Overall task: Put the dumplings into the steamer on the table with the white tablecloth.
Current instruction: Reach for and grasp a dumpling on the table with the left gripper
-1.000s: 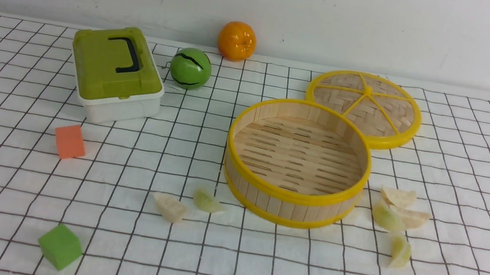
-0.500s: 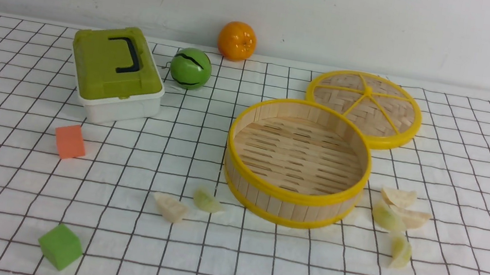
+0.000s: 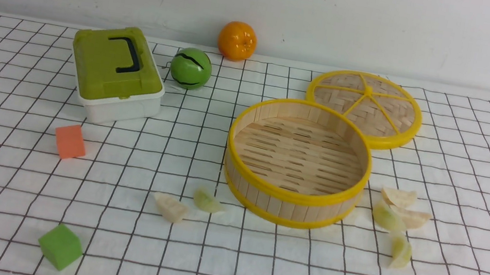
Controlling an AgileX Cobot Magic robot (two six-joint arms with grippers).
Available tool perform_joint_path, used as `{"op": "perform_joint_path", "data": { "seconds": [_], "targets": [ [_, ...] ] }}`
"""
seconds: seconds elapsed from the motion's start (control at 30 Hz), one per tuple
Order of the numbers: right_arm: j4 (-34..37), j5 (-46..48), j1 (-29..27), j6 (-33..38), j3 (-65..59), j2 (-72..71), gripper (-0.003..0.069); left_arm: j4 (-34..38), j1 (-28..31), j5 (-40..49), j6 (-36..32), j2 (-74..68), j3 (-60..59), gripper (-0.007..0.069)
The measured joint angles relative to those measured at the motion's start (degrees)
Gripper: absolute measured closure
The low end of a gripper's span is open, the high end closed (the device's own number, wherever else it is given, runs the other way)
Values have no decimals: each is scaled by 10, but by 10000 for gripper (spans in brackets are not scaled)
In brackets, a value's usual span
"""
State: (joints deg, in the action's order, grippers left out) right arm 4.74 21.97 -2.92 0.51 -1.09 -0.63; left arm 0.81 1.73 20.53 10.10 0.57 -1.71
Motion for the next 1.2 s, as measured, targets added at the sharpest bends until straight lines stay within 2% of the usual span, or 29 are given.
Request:
{"op": "perform_joint_path", "data": {
  "seconds": [0.4,0.47,0.53,0.63,0.7,0.73,0.83,0.87,0.9,0.97,1.2],
  "targets": [
    [0,0,1,0,0,0,421,-28,0,-28,10,0,0,386],
    [1,0,1,0,0,0,421,22,0,-49,57,0,0,386],
    [14,0,1,0,0,0,421,105,0,-64,127,0,0,386],
    [91,0,1,-20,0,0,421,252,0,-69,244,0,0,386],
    [186,0,1,-58,-2,0,421,334,0,-70,301,0,0,386],
    [210,0,1,-63,-2,0,421,341,0,-71,311,0,0,386],
    [393,-4,1,-129,-5,0,421,405,0,-77,350,0,0,386],
    [411,-5,1,-133,-5,0,421,407,0,-78,350,0,0,386],
    [469,-8,1,-141,-5,0,421,413,0,-79,352,0,0,386],
    [504,-18,1,-145,-5,0,421,415,0,-79,354,0,0,386],
    [504,-45,1,-146,-5,0,421,392,0,-80,328,0,0,386]
  ]
}}
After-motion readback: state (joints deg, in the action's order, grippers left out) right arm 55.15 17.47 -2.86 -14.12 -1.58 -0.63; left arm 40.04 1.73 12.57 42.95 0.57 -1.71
